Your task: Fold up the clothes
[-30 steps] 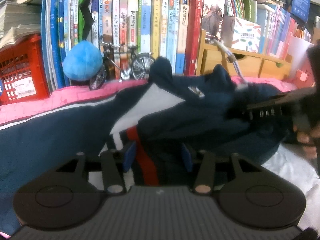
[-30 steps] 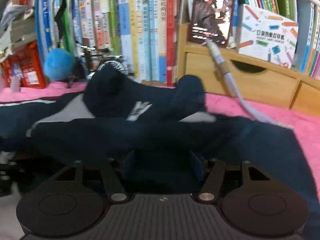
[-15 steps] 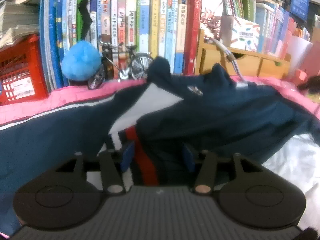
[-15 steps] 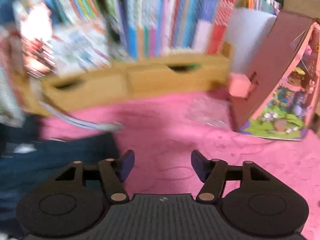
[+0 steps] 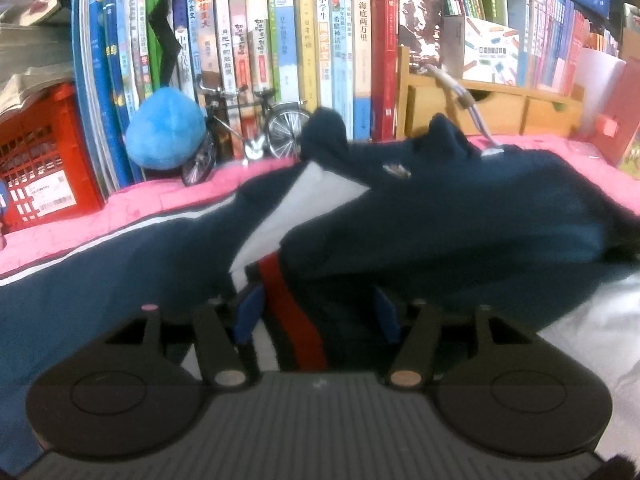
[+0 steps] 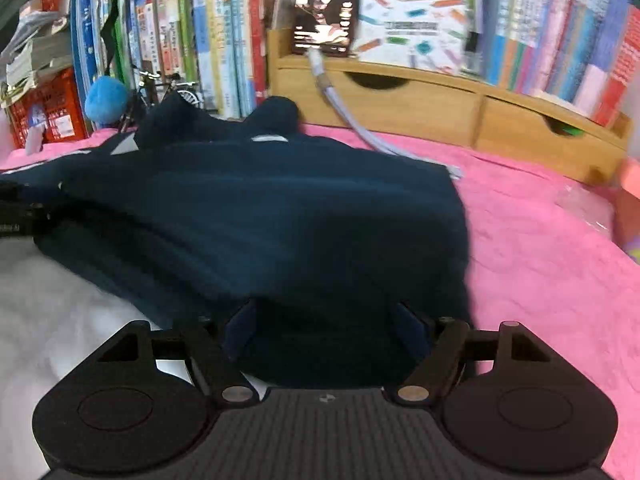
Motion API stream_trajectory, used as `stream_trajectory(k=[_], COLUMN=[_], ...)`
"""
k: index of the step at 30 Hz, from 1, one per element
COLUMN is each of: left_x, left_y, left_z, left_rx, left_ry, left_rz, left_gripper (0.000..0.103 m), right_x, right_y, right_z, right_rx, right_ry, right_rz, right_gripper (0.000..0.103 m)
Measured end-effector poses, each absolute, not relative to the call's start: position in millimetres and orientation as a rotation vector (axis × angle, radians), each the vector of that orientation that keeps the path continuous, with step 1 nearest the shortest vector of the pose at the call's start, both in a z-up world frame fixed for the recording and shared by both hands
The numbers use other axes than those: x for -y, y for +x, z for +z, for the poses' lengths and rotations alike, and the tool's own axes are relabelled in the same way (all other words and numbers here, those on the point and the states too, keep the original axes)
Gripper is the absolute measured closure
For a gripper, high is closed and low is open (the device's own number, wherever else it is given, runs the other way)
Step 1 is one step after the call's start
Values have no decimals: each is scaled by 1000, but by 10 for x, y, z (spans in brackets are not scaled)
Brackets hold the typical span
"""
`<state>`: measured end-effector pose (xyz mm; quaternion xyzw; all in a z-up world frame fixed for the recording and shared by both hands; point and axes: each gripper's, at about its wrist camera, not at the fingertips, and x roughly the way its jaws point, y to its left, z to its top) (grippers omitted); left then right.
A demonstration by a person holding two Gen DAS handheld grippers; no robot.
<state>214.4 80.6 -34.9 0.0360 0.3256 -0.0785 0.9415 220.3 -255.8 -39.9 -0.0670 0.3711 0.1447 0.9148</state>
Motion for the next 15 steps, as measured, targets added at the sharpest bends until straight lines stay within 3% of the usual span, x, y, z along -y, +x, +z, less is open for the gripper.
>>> stream_trajectory(k=[2,4,9,15], left_x=[-829,-816,-899,-973], left_y=[2149,2143,2026,1513], left_z=[-347,-339,-256,95], left_rx=[-665,-661,-635,-599], left_ry=[57,65,-17,-127], left_rz=[-166,-168,-173,-165], left_gripper=[44,45,44,39], right_x=[2765,3009,3598,3875], right_y=[2053,1937,1292,260], right_z=[-395,-390,-8,509], right_rx=[-761,-764,-649,-454], right_ry=[-168,-207,-107,-121], right_rz=[293,210,99,105], right_gripper=[31,25,29,10])
